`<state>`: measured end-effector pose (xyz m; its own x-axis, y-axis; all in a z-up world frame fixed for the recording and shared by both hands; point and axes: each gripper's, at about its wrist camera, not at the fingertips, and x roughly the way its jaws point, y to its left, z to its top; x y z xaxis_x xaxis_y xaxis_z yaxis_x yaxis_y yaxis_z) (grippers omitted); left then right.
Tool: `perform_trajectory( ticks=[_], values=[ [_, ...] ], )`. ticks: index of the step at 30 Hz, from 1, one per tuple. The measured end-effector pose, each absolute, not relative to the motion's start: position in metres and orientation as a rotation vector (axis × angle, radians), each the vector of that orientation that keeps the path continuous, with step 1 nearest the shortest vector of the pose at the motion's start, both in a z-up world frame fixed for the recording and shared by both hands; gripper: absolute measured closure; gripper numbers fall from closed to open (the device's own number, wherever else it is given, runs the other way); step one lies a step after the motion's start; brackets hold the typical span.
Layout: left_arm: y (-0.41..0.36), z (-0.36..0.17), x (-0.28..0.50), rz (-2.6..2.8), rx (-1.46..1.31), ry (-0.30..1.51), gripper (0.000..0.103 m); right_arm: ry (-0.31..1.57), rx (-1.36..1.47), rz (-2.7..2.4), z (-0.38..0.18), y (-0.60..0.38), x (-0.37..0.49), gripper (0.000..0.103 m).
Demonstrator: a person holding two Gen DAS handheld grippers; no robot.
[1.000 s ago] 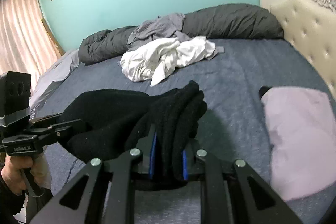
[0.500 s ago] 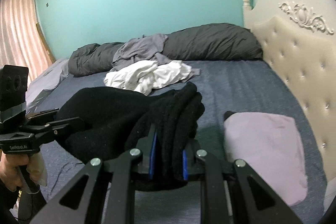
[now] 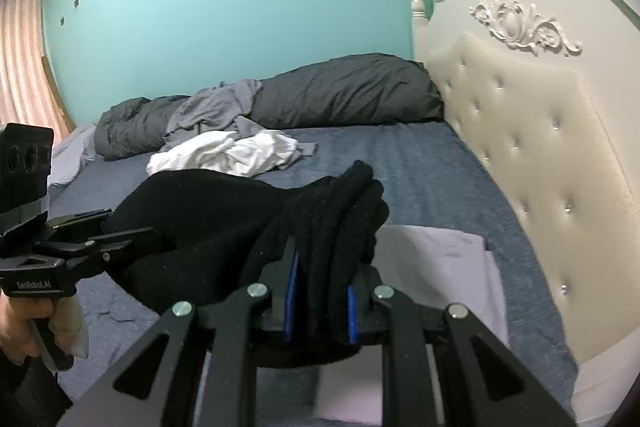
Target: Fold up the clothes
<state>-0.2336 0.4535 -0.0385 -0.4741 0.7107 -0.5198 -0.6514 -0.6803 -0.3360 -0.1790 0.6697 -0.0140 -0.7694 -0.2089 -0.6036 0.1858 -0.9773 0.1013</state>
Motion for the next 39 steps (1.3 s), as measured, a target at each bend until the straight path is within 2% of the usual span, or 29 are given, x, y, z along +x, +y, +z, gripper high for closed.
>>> perform_trajectory(
  ticks=[10, 17, 27, 39],
  values=[
    [0.528, -0.065, -0.251, 2.166, -0.769, -0.074, 0.050, 0.017, 0.949, -2.838, -0.034, 0.735, -0.202, 0.085],
    [0.556, -0.102, -0.265, 2.159, -0.819, -0.120, 0.050, 0.048, 1.009, -2.837, -0.067, 0.760, -0.220, 0.085],
    [0.586, -0.157, -0.252, 2.130, -0.894, -0.044, 0.050, 0.004, 1.141, -2.808, -0.123, 0.790, -0.224, 0.085],
    [0.593, -0.194, -0.235, 2.091, -0.977, -0.028, 0.050, -0.082, 1.212, -2.769, -0.156, 0.803, -0.207, 0.085]
  ],
)
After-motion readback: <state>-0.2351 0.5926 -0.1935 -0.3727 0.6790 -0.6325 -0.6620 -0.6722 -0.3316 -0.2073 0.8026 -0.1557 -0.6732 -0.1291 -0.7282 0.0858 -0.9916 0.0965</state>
